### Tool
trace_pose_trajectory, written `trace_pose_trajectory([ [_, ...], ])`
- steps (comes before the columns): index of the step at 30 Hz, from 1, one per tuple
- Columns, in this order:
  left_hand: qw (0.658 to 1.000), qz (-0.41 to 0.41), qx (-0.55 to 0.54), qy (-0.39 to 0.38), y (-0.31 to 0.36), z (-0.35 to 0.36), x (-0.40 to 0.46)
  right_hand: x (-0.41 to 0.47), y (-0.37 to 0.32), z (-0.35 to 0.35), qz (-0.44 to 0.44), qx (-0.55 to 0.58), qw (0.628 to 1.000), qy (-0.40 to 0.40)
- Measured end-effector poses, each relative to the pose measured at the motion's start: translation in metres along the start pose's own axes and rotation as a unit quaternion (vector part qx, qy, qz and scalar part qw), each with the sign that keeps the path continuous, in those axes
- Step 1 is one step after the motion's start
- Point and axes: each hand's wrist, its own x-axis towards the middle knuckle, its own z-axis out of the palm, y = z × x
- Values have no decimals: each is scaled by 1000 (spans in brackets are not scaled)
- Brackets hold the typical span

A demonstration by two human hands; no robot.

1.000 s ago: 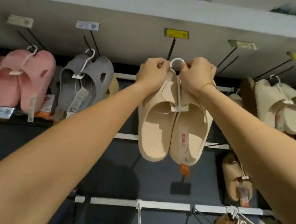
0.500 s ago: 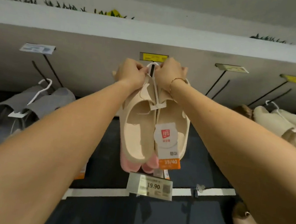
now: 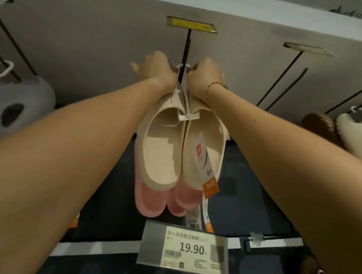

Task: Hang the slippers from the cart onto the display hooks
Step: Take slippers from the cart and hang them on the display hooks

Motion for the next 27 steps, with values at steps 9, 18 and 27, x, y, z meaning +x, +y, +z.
trace_pose_trajectory([
  [9, 996, -6, 7, -85, -51, 64, -46, -23, 48, 67, -17, -105, 987, -117],
  [18, 956, 39, -20, -291, -59, 8, -96, -69, 23, 23, -106, -274, 919, -263],
  [27, 844, -120, 77, -517, -59, -196, -167, -170, -117, -56, -84, -169, 829, -526],
])
